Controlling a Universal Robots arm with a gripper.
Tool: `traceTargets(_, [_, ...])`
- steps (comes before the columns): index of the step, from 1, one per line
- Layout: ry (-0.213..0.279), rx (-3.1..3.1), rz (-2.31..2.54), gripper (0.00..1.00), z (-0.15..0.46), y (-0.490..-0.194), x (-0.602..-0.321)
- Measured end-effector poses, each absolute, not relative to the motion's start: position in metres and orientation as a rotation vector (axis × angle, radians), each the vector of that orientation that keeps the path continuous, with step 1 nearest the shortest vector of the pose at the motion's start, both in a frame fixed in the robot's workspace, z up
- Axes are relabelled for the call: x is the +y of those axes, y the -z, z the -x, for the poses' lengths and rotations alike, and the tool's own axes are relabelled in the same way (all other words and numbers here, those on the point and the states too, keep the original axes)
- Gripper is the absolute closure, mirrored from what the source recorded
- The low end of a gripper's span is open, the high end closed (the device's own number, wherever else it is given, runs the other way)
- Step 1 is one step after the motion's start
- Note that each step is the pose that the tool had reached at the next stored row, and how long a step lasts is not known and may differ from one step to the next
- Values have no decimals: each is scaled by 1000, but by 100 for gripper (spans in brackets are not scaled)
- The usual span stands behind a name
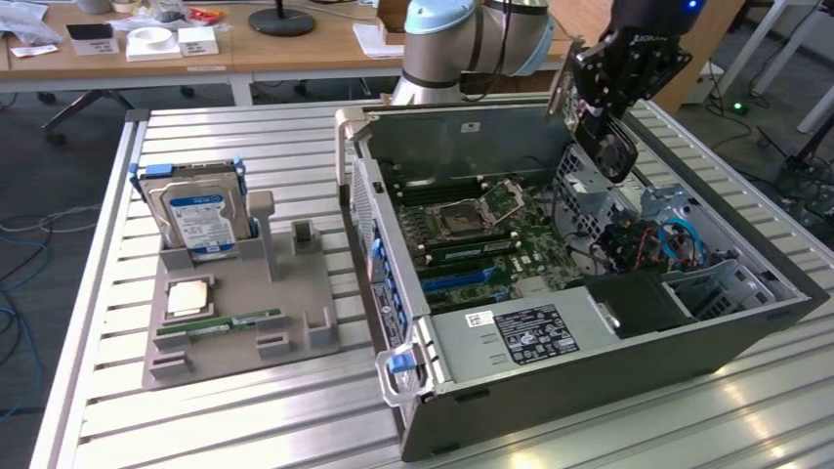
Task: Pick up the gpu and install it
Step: 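Pick up the gpu and move the gpu toward the slot, then insert the gpu into the slot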
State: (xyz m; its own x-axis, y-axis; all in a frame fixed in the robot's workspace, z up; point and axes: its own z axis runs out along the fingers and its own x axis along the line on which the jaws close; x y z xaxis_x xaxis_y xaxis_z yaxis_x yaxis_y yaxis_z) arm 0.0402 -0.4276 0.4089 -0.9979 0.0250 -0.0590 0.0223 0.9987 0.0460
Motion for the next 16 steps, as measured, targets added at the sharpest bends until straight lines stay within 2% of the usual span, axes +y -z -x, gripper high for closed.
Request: traceTargets(16, [-65,3098,-37,74,-46,-409,-428])
